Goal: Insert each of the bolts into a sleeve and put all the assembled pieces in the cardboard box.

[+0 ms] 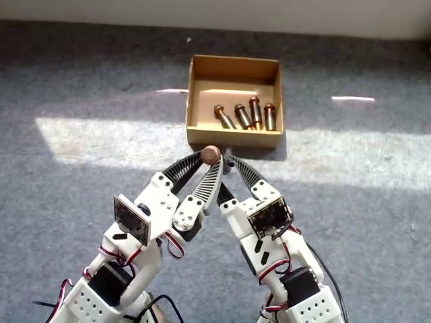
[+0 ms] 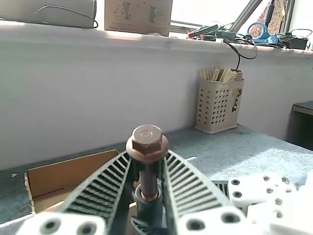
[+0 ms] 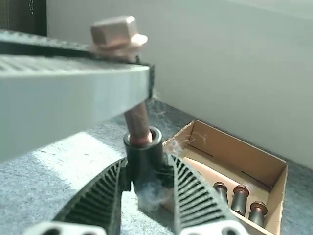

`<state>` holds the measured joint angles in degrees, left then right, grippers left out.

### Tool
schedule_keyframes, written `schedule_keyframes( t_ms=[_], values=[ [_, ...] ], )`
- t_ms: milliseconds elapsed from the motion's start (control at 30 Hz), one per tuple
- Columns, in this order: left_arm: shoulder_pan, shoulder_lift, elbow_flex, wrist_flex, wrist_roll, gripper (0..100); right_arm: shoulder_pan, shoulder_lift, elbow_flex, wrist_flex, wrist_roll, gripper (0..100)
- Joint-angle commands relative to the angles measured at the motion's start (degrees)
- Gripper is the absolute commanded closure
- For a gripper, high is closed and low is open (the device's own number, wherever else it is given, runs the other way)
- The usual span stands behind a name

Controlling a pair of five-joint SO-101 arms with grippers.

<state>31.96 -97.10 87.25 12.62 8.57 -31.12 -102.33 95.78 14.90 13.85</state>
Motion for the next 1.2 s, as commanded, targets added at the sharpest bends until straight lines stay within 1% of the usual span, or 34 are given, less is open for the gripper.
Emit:
schedule_keyframes(
  t_ms=[0,267,400,567,633,1100,1167],
  values=[
    [0.48,0.48,-0.22,0.70,-0.79,100,2.33,-0.92,8.13,-2.51,-0.97,99.2],
    [0.48,0.48,-0.22,0.44,-0.79,100,2.24,-0.92,8.13,-1.45,-0.88,99.2],
    [0.40,0.48,-0.22,0.44,-0.79,100,-0.13,-0.92,8.13,0.31,-0.62,99.2],
    [0.31,0.48,-0.22,0.70,-0.79,100,-0.48,-0.92,8.13,0.22,6.68,99.2],
    [0.31,0.48,-0.04,0.70,-0.79,100,-0.48,-0.92,8.13,0.22,8.18,99.2],
    [0.40,0.48,1.01,0.70,-0.88,100,-0.13,-0.92,8.13,0.04,8.62,99.3],
    [0.40,0.48,1.01,0.70,-2.99,100,-0.13,-0.92,8.13,0.04,8.53,99.3]
  ],
)
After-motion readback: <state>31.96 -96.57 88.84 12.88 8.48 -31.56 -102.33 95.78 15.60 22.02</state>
